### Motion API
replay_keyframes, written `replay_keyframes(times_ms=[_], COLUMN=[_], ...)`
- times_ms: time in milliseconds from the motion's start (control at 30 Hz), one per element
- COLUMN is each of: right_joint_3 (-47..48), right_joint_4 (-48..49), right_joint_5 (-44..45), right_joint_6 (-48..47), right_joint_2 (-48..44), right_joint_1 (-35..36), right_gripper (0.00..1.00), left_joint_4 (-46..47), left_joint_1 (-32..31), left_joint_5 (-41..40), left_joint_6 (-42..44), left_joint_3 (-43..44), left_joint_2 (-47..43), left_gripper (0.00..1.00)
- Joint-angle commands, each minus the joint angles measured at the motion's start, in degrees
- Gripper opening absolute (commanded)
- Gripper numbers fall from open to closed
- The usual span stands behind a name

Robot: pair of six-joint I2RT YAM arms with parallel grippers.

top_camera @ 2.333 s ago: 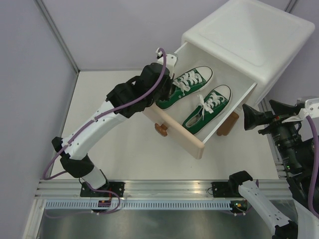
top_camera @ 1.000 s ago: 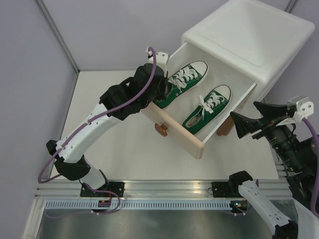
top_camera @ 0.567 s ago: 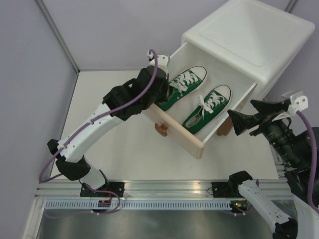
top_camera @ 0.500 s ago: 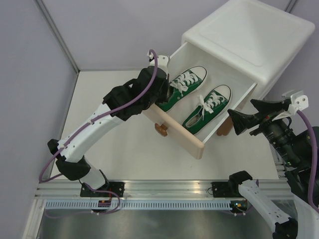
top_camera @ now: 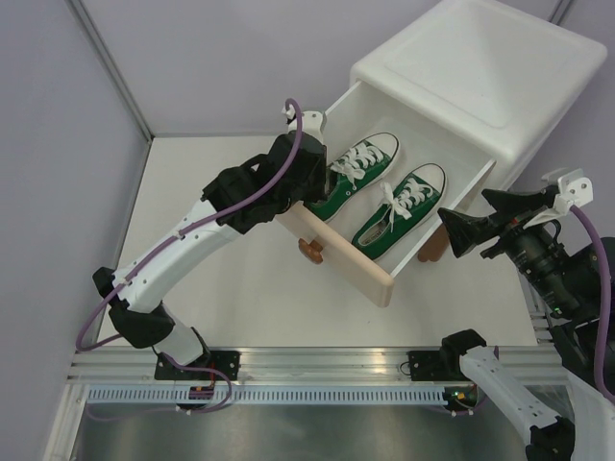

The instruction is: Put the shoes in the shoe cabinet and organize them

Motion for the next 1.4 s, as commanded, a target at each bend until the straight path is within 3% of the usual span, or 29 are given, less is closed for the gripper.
replay_keyframes(times_ms=[0,900,1367], right_joint_3=[1.62,-0.57,-1.01], right_joint_4=[0.37,1.51,1.69], right_joint_5=[-0.96,-0.60,-0.43], right_joint_6=[0.51,1.30,1.13], right_joint_2=[1.24,-0.08,-0.25], right_joint_1=[0.30,0.30,0.30], right_gripper=[0.95,0.95,0.95], left_joint_4=[3.83,4.00,3.83], left_joint_1=[-0.19,-0.28,-0.28], left_joint_5=[1.46,8.40,6.83], left_joint_6=[-3.26,-2.55,-3.69], left_joint_3=[1.40,1.84,0.62], left_joint_2=[-0.70,1.50,1.50], left_gripper=[0.02,0.02,0.02])
